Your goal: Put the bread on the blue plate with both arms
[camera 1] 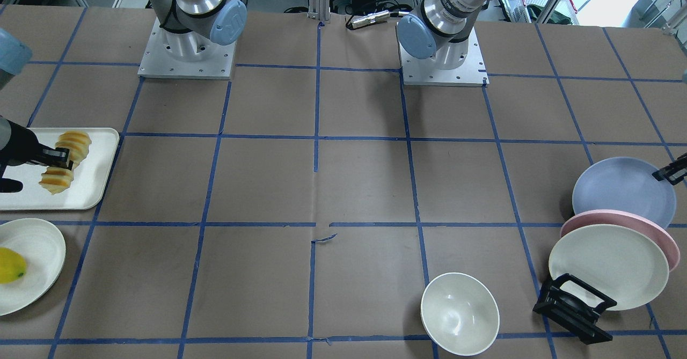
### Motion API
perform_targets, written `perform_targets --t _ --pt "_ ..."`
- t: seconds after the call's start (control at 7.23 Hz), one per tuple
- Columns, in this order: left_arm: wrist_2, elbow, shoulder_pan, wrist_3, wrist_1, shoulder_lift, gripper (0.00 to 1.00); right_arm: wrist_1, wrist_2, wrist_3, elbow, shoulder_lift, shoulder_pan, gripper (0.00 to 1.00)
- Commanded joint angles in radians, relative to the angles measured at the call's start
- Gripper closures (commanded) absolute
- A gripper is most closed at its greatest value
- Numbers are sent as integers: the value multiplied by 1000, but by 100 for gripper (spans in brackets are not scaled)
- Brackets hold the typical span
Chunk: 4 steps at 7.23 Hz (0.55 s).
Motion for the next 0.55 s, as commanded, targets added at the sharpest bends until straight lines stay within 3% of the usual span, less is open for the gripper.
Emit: perform_targets --t 0.0,0.14,0.41 --pt "81 103 -11 29 -162 43 100 129 9 14 -109 -8 51 100" --pt "84 181 -14 34 -292 73 100 220 11 48 -161 -13 85 100" --pt "30 207 -119 57 -552 176 100 314 43 107 -227 -17 166 100"
